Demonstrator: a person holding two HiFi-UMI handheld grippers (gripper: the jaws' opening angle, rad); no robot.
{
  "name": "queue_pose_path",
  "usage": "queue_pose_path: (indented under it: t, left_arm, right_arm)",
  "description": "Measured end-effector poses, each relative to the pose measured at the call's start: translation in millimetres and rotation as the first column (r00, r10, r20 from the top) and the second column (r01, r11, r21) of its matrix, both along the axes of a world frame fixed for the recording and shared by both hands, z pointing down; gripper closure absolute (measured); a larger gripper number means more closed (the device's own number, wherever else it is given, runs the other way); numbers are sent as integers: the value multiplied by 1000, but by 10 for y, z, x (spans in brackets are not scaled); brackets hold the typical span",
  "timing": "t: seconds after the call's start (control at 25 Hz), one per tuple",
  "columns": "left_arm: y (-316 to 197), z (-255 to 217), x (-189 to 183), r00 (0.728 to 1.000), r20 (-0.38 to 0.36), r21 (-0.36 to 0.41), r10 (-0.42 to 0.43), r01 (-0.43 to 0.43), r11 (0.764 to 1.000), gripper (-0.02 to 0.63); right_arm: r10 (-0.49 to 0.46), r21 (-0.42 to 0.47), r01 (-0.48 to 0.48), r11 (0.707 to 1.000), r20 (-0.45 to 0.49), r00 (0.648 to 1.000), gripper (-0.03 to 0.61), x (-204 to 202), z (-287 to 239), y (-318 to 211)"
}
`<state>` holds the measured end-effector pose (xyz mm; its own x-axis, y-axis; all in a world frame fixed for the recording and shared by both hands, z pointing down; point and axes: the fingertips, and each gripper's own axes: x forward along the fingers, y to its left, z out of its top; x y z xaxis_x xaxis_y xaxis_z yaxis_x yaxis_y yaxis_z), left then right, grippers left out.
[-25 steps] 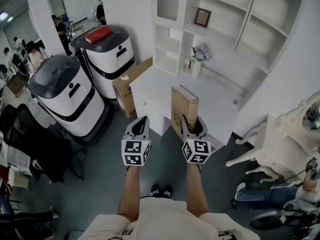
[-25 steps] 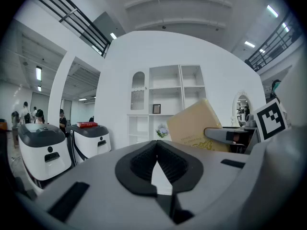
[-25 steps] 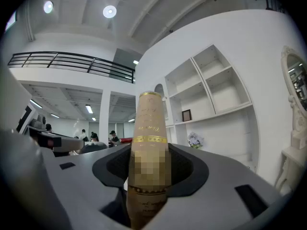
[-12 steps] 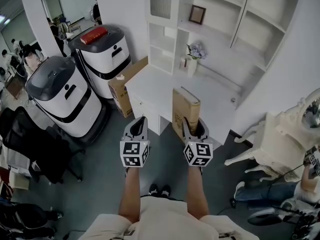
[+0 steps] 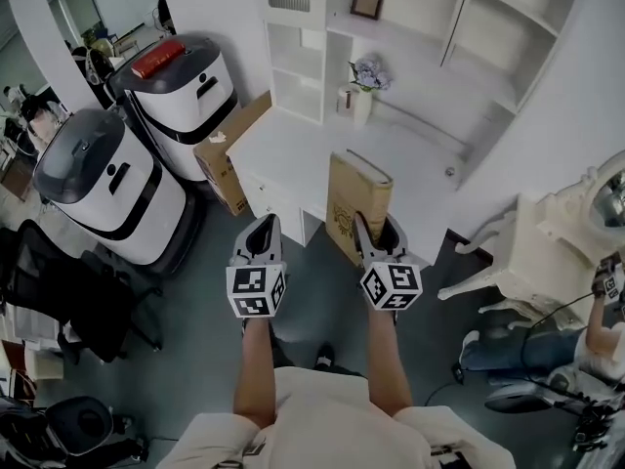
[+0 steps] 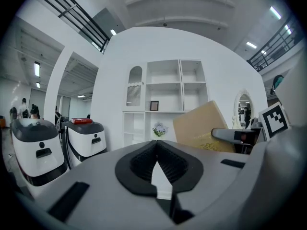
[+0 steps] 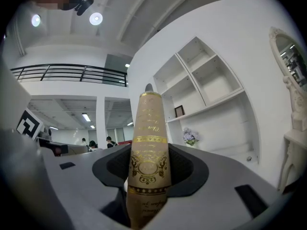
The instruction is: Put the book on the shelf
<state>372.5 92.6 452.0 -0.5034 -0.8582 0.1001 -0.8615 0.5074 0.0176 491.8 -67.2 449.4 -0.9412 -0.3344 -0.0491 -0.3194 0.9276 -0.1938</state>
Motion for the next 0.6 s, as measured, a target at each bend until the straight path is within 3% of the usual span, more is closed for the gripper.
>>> queue_pose_path:
  t: [0.32,0.6]
  left_arm:
    - [-342,87,-573,996,1,8,84,-84,996,597]
    - [-577,68,-1801,977,39,23,210,-211,977,597]
  right_arm:
    - [32,20,-32,999,12,999,356,-480,58,-184]
    - [167,12,-168,986,59,984,356,-1485,107,-293]
